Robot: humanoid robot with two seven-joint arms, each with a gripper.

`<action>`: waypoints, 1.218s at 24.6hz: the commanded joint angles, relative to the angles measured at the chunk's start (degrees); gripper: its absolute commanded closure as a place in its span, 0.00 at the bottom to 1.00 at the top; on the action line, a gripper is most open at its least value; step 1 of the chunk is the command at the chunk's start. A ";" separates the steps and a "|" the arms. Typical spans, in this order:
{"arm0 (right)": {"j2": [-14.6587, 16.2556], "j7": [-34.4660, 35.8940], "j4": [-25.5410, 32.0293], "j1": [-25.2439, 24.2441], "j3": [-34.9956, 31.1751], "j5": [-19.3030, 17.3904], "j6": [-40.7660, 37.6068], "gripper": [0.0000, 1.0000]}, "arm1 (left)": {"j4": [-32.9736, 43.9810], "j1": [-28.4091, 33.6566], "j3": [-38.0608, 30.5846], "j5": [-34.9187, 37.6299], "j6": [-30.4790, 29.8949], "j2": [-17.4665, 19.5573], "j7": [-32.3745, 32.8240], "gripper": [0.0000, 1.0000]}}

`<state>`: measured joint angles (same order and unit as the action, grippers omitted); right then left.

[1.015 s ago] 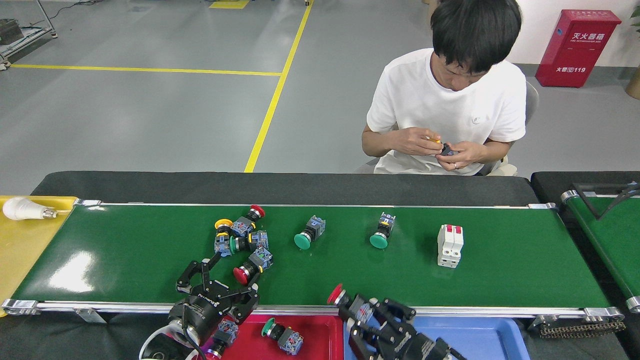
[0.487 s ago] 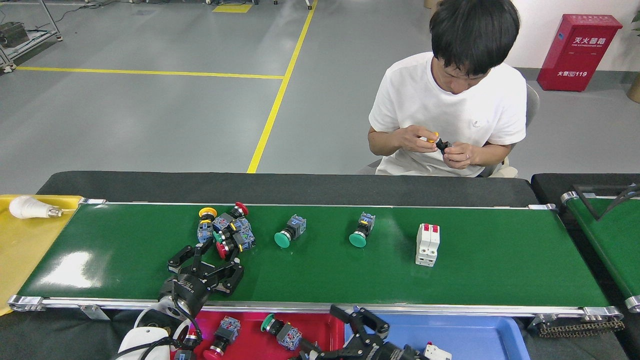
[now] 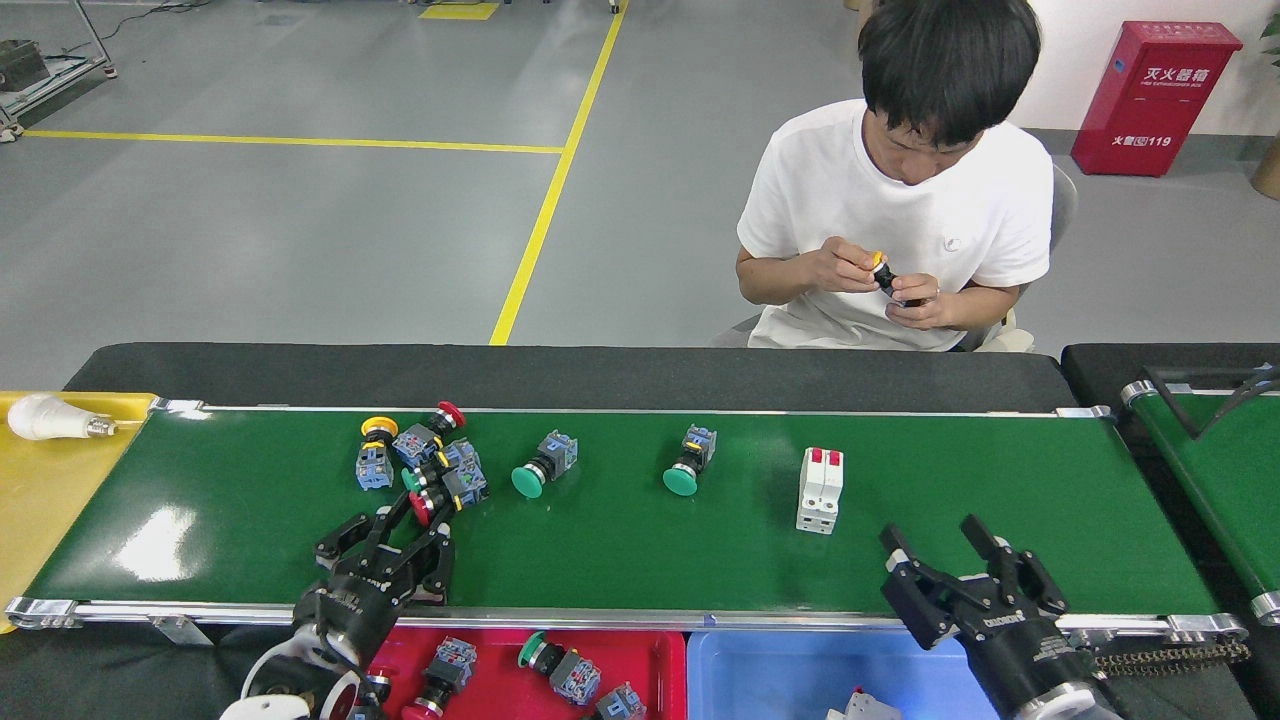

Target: Pick switch part from conveyor to tray

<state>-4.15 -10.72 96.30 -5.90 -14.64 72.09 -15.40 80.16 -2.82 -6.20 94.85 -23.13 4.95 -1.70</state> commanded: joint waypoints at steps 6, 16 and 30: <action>-0.33 4.83 -0.24 2.03 9.18 3.93 4.24 0.04 | 18.10 15.57 -0.66 -3.10 -1.22 2.17 -1.90 0.98; -1.65 5.09 -21.24 18.55 28.53 5.78 20.41 0.03 | 21.52 27.61 5.32 0.68 -1.31 6.30 -10.69 0.42; -5.17 5.70 -36.98 30.60 32.31 4.55 19.97 0.12 | 15.73 20.58 -11.46 -14.96 -1.13 2.70 0.30 0.00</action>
<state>-8.91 -5.66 59.55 23.25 17.28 77.01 4.75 96.42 18.55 -16.72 81.24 -24.66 7.05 -3.96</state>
